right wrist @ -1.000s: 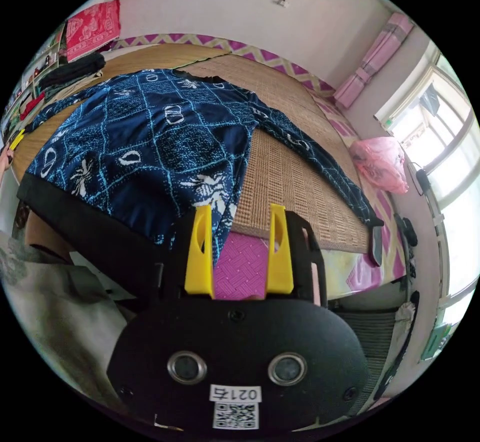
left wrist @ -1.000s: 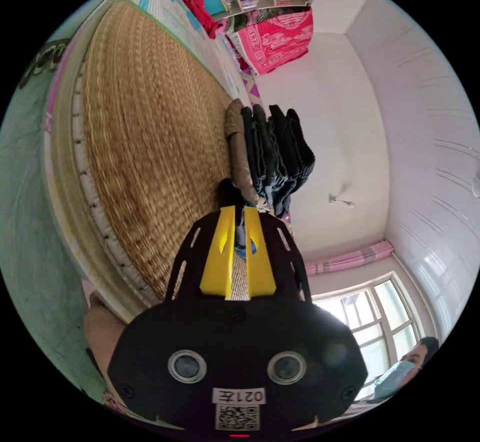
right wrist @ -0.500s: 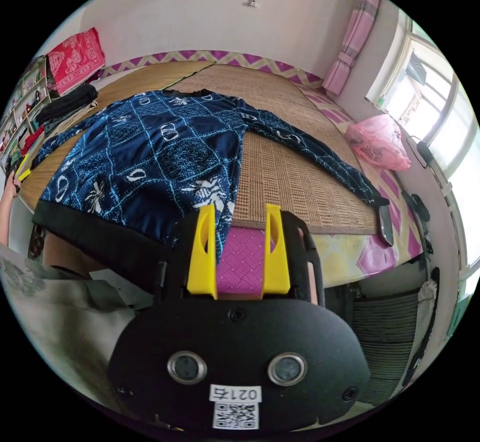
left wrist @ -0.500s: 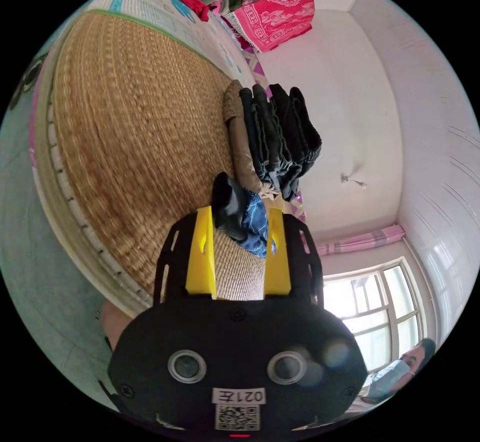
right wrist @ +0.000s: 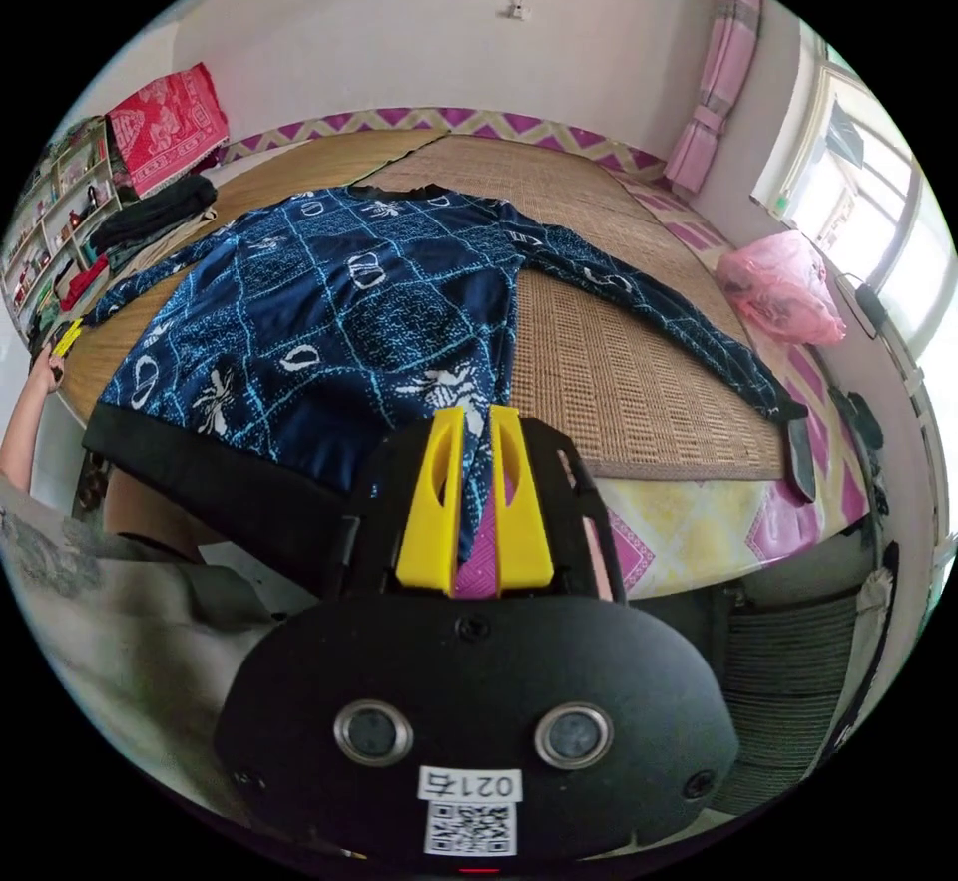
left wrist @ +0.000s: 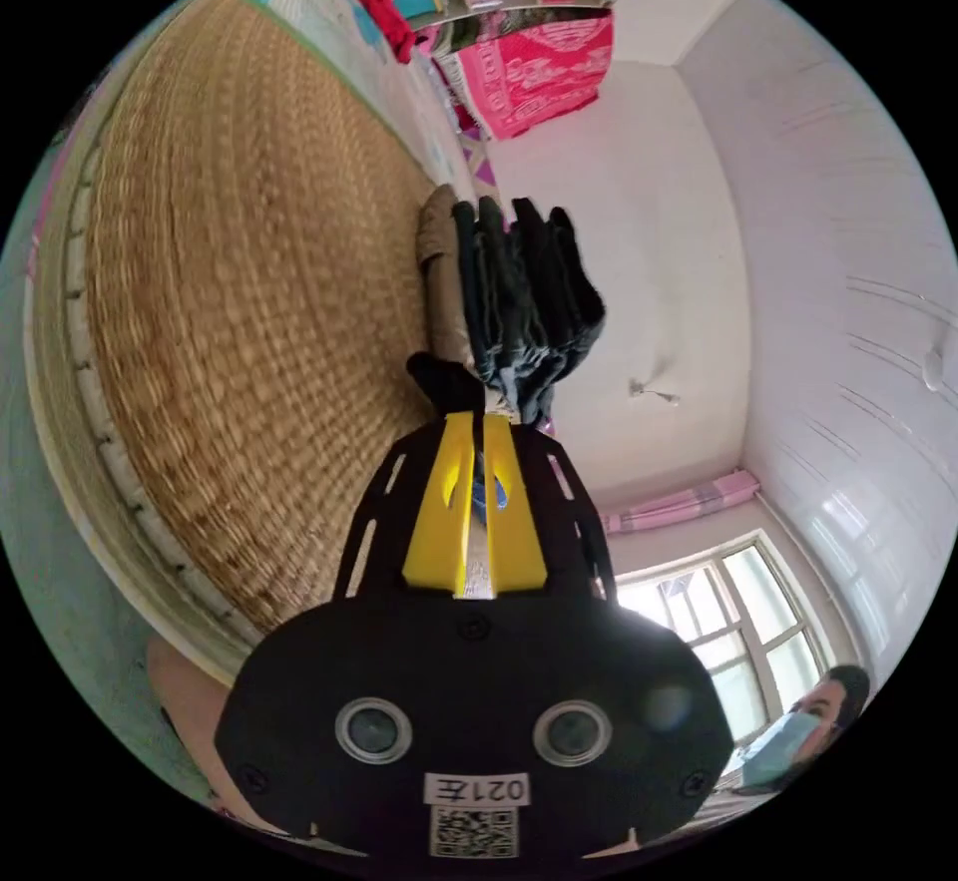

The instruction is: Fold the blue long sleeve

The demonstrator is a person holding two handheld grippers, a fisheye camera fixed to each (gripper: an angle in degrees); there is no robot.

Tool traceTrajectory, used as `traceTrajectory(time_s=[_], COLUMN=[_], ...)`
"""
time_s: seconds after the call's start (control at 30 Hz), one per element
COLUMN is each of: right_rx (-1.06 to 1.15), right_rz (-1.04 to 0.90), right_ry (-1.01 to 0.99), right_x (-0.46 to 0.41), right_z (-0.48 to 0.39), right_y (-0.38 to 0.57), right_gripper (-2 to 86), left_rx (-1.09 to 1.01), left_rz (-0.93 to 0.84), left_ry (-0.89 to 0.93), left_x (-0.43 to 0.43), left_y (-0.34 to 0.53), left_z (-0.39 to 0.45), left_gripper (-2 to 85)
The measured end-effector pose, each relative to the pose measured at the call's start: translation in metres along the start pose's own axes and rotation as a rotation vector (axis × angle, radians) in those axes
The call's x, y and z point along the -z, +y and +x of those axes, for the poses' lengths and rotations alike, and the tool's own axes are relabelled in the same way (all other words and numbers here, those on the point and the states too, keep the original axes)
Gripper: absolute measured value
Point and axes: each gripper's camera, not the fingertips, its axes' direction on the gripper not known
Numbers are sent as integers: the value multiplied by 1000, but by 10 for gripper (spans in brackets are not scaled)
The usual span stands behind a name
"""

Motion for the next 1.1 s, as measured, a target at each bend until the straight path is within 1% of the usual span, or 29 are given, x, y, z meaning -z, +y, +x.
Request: traceTrajectory(time_s=[0.1, 0.2, 0.27, 0.3, 0.37, 0.4, 0.47, 0.5, 0.57, 0.6, 0.67, 0.7, 0.77, 0.8, 0.83, 0.87, 0.9, 0.97, 1.07, 1.1], right_rx=[-40, -34, -1, 7, 13, 11, 8, 8, 3, 2, 2, -3, -39, -51, -78, -103, -115, -161, -197, -201], right_rz=[49, 92, 94, 97, 99, 102, 132, 137, 142, 145, 154, 156, 168, 169, 171, 172, 172, 168, 153, 150], right_ry=[-44, -27, -15, -7, 26, 29, -1, -13, -34, -35, -58, -65, -109, -125, -157, -184, -195, -216, -217, -217], right_x=[17, 32, 37, 39, 45, 47, 57, 60, 67, 69, 79, 82, 93, 96, 100, 104, 106, 112, 117, 118], right_z=[25, 42, 51, 53, 65, 70, 90, 95, 119, 125, 154, 163, 202, 214, 237, 261, 273, 319, 370, 379], right_y=[11, 20, 21, 22, 23, 23, 28, 29, 35, 37, 45, 47, 58, 61, 69, 77, 81, 101, 127, 132], right_gripper=[-4, -9, -10, -10, -10, -10, -10, -10, -10, -10, -10, -10, -10, -10, -10, -10, -10, -10, -10, -10], left_rx=[-118, -258, -389, -423, -563, -598, -749, -788, -929, -957, -1056, -1075, -1140, -1156, -1171, -1175, -1173, -1163, -1168, -1166], left_rz=[42, 35, 5, -2, -39, -52, -134, -158, -259, -289, -416, -449, -582, -621, -691, -771, -814, -950, -1104, -1124], left_ry=[99, 174, 198, 200, 213, 217, 208, 199, 172, 172, 170, 168, 151, 141, 118, 103, 93, 41, -65, -71], left_x=[8, 3, -11, -16, -44, -53, -100, -115, -179, -196, -270, -289, -366, -386, -424, -463, -481, -546, -610, -618], left_y=[8, 10, 16, 19, 36, 42, 73, 82, 128, 140, 197, 212, 276, 293, 325, 358, 373, 431, 493, 502], left_z=[37, 103, 171, 190, 267, 286, 362, 381, 450, 464, 516, 526, 553, 556, 556, 550, 545, 513, 458, 449], left_gripper=[-9, -9, -9, -9, -10, -10, -10, -10, -10, -10, -10, -10, -10, -10, -10, -10, -10, -10, -10, -9])
